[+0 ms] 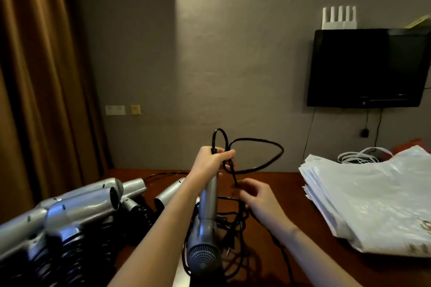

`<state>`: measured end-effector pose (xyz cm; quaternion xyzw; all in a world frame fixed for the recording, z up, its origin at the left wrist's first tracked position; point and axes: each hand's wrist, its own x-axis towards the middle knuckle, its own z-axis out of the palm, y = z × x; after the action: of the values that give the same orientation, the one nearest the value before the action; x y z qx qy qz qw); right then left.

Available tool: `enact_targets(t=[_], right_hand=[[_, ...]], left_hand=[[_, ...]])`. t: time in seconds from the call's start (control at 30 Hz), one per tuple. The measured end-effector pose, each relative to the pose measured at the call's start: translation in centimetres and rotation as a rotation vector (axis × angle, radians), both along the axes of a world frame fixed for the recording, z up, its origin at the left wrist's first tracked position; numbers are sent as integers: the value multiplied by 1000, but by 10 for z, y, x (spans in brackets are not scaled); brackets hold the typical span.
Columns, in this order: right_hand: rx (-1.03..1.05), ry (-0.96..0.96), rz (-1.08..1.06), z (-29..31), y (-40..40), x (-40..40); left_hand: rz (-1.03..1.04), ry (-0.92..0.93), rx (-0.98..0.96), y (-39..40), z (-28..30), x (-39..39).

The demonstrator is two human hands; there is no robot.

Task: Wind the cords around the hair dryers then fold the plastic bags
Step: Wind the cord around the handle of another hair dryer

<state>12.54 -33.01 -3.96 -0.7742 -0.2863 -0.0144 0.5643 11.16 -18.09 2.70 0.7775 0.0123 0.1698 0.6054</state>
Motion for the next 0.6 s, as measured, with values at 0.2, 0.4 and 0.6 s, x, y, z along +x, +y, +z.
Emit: enact_targets(t=[0.2, 0.4, 0.6], right_hand=[[-537, -262, -82, -14, -2, 10], [-721, -493, -141, -7, -4, 25], [-658, -375, -157, -12, -9, 40]], left_hand=[[26, -29, -23, 3, 2, -5], [41, -30, -23, 17, 11, -10], [95, -99, -61, 36, 33, -18]])
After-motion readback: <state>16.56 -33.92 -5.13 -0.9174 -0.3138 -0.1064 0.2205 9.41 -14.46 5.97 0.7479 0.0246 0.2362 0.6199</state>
